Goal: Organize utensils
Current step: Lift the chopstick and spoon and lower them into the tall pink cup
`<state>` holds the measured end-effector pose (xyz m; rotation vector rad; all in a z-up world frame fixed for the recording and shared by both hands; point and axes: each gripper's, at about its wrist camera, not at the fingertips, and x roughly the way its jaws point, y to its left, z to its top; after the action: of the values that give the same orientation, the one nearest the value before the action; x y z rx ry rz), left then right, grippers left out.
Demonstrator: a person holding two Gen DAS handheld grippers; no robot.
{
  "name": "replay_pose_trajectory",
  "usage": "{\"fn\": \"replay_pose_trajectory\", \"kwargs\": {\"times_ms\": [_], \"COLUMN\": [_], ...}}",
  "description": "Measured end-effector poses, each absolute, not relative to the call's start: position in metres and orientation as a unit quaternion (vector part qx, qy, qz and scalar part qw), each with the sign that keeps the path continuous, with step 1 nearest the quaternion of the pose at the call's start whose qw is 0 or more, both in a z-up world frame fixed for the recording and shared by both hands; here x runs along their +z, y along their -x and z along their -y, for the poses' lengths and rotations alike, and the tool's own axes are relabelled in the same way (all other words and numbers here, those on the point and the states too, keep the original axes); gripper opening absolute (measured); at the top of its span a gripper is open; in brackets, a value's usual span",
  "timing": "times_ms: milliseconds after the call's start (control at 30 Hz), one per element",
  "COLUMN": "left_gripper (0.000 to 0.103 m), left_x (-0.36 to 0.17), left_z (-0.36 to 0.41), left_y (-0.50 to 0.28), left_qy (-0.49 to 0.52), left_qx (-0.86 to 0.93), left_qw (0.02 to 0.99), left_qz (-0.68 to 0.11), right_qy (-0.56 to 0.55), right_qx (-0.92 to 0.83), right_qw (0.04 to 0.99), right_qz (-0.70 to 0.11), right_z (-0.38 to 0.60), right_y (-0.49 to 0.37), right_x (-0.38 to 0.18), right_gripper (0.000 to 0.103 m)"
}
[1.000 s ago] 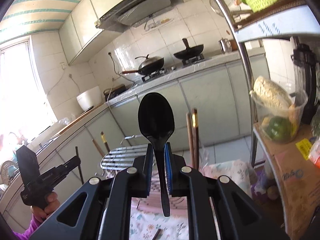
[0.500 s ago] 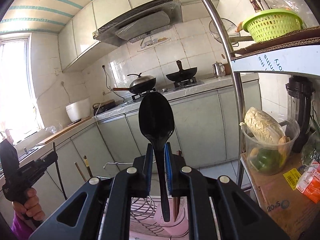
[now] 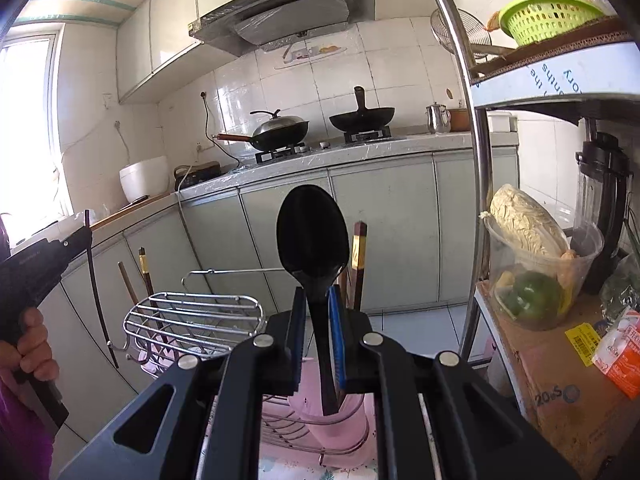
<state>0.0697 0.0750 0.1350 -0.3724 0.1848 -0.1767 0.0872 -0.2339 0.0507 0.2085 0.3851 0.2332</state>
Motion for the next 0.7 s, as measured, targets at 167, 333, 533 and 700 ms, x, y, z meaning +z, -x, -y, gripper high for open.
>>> {"fn": "replay_pose_trajectory", "kwargs": {"times_ms": [167,333,533,700], "left_gripper": [0.005,0.005,0.005,0.005], "left_x": [0.125,0.104,0.098,0.098], "left_z": [-0.062,-0.050,-0.035,-0.029], "left_y": [-0.068,-0.074,-0.060,-0.061], "left_qy": [0.136,0.116,0.066,0.052], "left_qx": [-0.044,-0.033,-0.011,-0.006], "left_qw": [0.989,0.992,0.998,0.998], "left_qz": [-0.046,-0.038,0.007,0.024], "right_qy": [-0.116,-0.122,-0.125,-0.132], "right_qx": [0.115,0.117,0.114,0.117], "right_qw": [0.964,0.961,0.960,0.958], "right_qz": [-0.208,-0.217,-0.222,-0.227], "right_z": [0.235,0.236,0.237,0.237], "right_y": [-0.089,-0.089,-0.089,-0.089], "right_x": [0.034,0.026,0.019,0.015], "right_gripper": [0.011,0.011,0.011,0.012]}}
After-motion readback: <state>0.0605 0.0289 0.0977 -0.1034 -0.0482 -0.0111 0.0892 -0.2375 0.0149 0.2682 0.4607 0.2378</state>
